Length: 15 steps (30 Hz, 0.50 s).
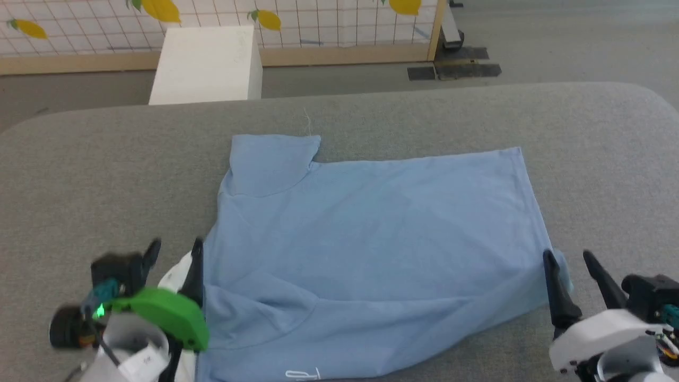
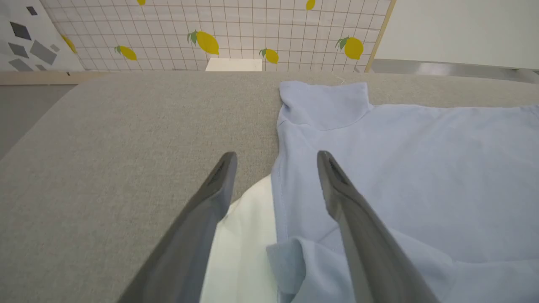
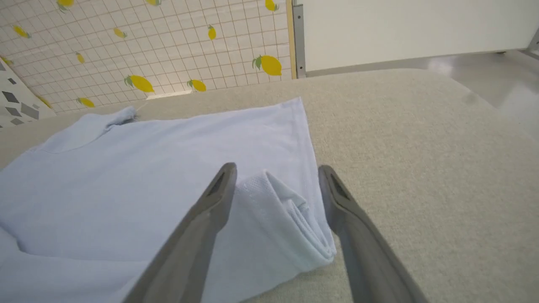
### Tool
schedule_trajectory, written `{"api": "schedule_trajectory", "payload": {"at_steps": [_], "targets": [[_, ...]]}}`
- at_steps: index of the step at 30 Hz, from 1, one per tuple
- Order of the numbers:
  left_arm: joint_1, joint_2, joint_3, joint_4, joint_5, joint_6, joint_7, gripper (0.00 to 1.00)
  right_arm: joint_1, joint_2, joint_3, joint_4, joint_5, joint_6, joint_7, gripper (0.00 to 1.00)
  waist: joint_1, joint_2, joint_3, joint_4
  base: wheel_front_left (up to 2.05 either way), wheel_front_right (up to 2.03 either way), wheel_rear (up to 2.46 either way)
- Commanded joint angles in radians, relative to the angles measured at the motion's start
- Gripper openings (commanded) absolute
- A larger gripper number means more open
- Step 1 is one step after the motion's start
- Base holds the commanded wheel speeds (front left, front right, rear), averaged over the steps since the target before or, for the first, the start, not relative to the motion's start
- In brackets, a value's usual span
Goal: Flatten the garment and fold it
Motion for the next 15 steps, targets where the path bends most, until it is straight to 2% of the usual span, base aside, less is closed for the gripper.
{"api": "schedule_trajectory", "payload": {"at_steps": [1,6,15], "targets": [[-0.063,0.015,-0.011,0.014,0.025,-0.024,-0.009,1.00,-0.030,-0.011,0.014,-0.010,-0.010,-0.002,-0.029,1.00,0.0000,0.0000,0.043,-0.022,0.00,0.00,0.00],[-0.271,0.025,-0.020,0.081,0.063,-0.072,-0.025,1.00,-0.079,-0.017,0.048,-0.041,-0.018,-0.002,-0.086,1.00,0.0000,0.0000,0.134,-0.057,0.00,0.00,0.00],[-0.584,0.078,-0.013,0.254,0.074,-0.147,0.067,1.00,-0.135,-0.014,0.069,-0.053,-0.008,-0.002,-0.153,1.00,0.0000,0.0000,0.278,-0.145,0.00,0.00,0.00]]}}
